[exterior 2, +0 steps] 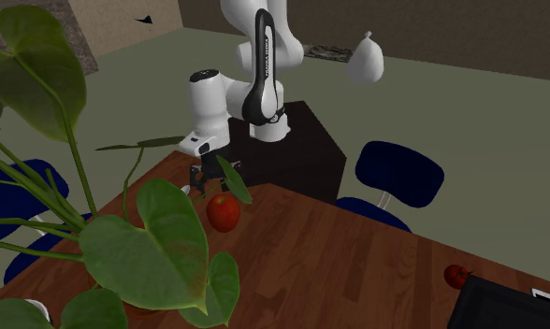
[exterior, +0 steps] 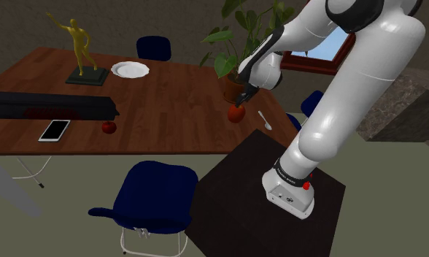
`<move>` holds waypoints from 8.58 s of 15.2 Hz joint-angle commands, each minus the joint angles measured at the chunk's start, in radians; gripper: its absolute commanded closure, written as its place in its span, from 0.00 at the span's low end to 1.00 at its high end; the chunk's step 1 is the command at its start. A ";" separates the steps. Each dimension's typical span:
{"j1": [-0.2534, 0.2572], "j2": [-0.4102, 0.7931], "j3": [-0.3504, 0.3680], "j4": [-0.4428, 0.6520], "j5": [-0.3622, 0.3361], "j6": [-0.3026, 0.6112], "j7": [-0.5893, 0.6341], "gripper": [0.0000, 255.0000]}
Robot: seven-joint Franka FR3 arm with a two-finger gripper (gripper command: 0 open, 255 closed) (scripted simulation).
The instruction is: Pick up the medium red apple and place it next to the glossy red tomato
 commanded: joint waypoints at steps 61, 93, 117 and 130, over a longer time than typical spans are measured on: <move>-0.083 -0.457 0.269 0.181 -0.571 -0.587 0.692 1.00; 0.221 0.245 0.645 1.000 -0.622 -0.758 1.366 1.00; 0.265 0.451 0.637 1.025 -0.673 -0.586 1.453 1.00; 0.273 0.547 0.621 0.993 -0.699 -0.460 1.485 1.00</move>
